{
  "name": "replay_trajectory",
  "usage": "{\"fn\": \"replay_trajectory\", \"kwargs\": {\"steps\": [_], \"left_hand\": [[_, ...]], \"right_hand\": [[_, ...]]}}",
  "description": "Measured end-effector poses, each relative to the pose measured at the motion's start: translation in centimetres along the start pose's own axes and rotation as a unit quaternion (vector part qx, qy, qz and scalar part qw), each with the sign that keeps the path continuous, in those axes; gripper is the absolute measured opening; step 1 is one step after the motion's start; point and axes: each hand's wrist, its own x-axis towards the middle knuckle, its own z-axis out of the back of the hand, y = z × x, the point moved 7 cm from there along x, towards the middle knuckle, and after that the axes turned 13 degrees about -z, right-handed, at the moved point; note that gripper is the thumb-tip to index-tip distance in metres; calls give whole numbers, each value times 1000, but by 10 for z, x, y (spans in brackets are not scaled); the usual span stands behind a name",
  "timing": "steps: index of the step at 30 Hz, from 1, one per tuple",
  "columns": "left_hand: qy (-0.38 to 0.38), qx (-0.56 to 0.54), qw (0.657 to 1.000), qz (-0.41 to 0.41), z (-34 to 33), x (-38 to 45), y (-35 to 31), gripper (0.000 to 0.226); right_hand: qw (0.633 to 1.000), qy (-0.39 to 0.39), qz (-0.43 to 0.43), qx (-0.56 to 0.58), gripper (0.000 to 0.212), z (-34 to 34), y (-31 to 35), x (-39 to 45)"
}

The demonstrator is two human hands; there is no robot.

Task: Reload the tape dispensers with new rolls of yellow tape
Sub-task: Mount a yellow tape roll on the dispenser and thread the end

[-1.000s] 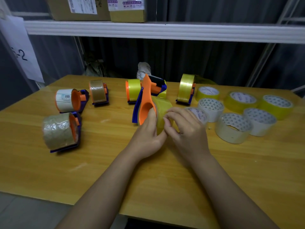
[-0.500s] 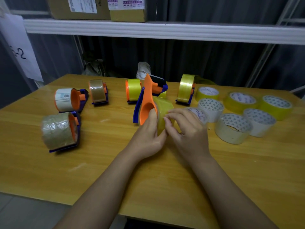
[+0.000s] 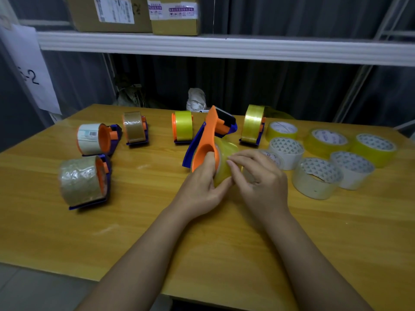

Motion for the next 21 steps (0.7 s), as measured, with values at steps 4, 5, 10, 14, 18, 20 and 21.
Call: {"fn": "replay_trajectory", "kwargs": {"steps": [4, 5, 10, 14, 18, 20, 21], "left_hand": [[-1, 42, 999, -1, 0, 1, -1, 30], [5, 54, 999, -1, -1, 1, -1, 29], [-4, 80, 997, 18, 3, 2, 1, 40], [-23, 79, 996, 22, 9, 4, 1, 35], [-13, 127, 992, 5, 9, 4, -3, 35], [-11, 140, 990, -2, 9, 3, -3, 38], [-11, 143, 990, -3, 9, 2, -2, 38]], "right_hand": [[999, -4, -51, -11, 19, 0, -9, 2], [997, -1, -76, -2, 18, -1, -12, 3], [987, 19, -141, 74, 16, -1, -23, 4], [982, 57, -149, 102, 19, -5, -21, 4], [981, 60, -159, 93, 11, -2, -23, 5], [986, 60, -140, 69, 10, -2, -19, 6], [988, 61, -132, 59, 12, -3, -17, 6]]}}
